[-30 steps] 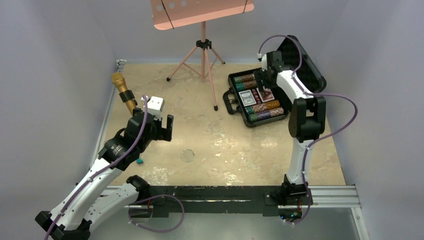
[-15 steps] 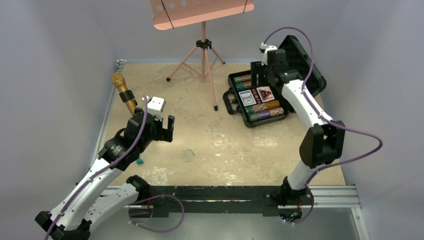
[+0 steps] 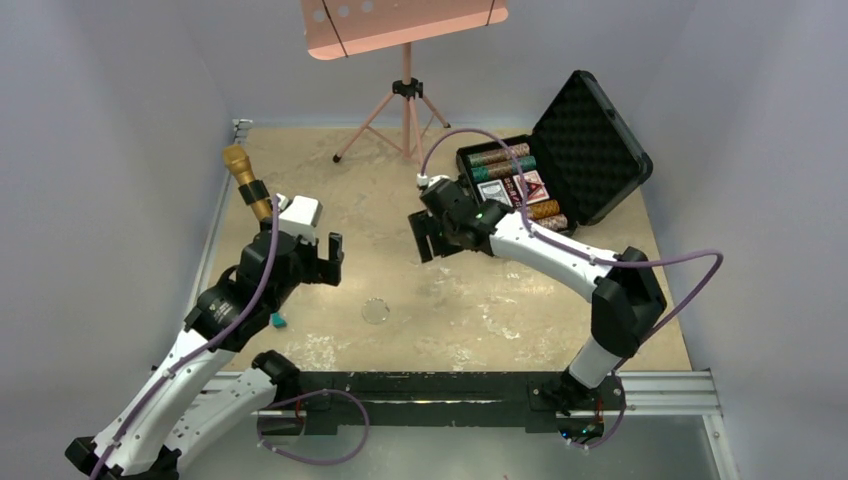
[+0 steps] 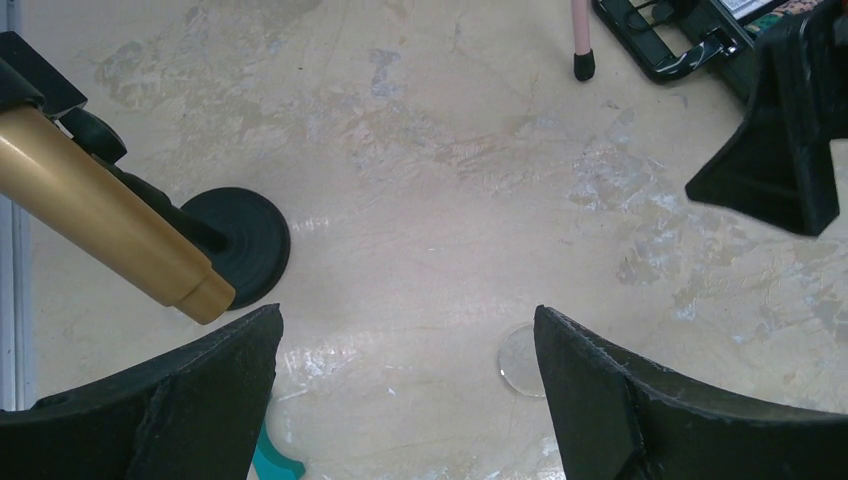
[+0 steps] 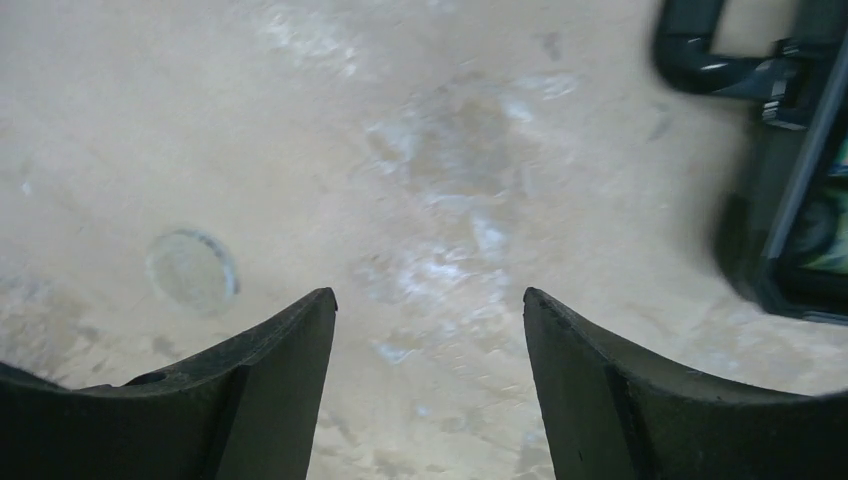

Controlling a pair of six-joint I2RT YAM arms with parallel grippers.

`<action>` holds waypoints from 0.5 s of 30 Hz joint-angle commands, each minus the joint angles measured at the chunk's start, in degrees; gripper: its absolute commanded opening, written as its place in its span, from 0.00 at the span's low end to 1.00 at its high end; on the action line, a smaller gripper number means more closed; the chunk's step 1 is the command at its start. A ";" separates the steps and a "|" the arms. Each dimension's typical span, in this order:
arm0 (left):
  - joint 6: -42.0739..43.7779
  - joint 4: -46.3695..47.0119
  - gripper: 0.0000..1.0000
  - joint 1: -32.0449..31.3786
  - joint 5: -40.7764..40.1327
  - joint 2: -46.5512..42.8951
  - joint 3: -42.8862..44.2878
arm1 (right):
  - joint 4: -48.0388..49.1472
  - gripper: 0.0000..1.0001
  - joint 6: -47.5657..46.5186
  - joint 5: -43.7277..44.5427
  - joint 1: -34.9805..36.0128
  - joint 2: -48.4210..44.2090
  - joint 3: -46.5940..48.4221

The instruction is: Pack up texas hold em set

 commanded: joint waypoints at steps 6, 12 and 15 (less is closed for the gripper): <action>-0.16 2.52 0.99 0.20 0.78 -1.99 -0.27 | 2.89 0.72 15.37 3.96 16.06 -0.93 -2.10; 0.22 2.32 0.99 0.25 -1.06 -3.11 -0.49 | 2.12 0.73 19.48 4.76 22.91 4.86 1.29; 0.23 2.34 0.99 0.25 -0.95 -3.32 -0.54 | 3.07 0.74 21.04 4.62 25.10 7.48 2.87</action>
